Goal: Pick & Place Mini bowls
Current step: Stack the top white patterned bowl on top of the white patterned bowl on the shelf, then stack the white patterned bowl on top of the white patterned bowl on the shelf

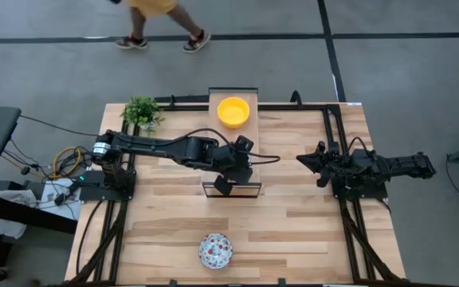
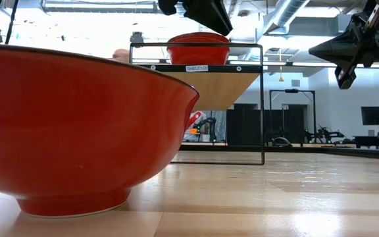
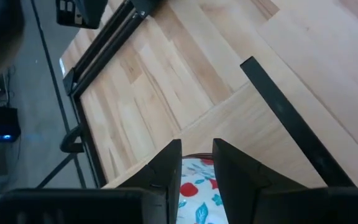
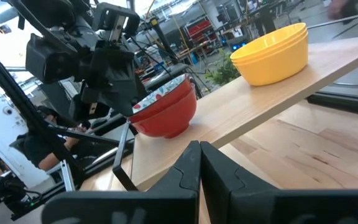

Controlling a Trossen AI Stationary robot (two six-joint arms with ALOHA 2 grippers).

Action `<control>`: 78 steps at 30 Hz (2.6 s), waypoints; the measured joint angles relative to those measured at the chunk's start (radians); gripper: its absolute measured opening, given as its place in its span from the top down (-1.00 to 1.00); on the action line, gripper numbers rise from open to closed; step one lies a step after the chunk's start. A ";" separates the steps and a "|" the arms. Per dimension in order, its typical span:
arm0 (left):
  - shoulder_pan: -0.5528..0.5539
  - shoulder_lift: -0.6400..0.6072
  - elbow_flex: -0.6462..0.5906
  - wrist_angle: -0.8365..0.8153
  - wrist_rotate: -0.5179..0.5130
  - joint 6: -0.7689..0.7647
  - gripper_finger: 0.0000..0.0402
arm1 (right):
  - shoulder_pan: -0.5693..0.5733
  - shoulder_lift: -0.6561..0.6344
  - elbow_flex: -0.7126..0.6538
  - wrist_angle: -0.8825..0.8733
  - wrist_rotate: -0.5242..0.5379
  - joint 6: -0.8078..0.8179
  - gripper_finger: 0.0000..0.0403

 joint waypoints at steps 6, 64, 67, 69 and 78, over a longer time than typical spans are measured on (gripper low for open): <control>-0.006 -0.049 0.000 0.020 -0.087 -0.006 0.55 | 0.000 0.000 0.000 0.000 0.000 0.000 1.00; -0.637 -0.130 -0.633 0.298 0.007 -0.546 0.49 | 0.000 0.000 0.000 0.000 0.000 0.000 1.00; -0.638 -0.129 -0.633 0.301 0.006 -0.546 0.49 | 0.000 0.000 0.000 0.000 0.000 0.000 1.00; -0.637 -0.129 -0.633 0.301 0.006 -0.546 0.49 | 0.000 0.000 0.000 0.000 0.000 0.000 1.00; -0.642 -0.129 -0.707 0.303 0.060 -0.546 0.49 | 0.000 0.000 0.000 0.000 0.000 0.000 1.00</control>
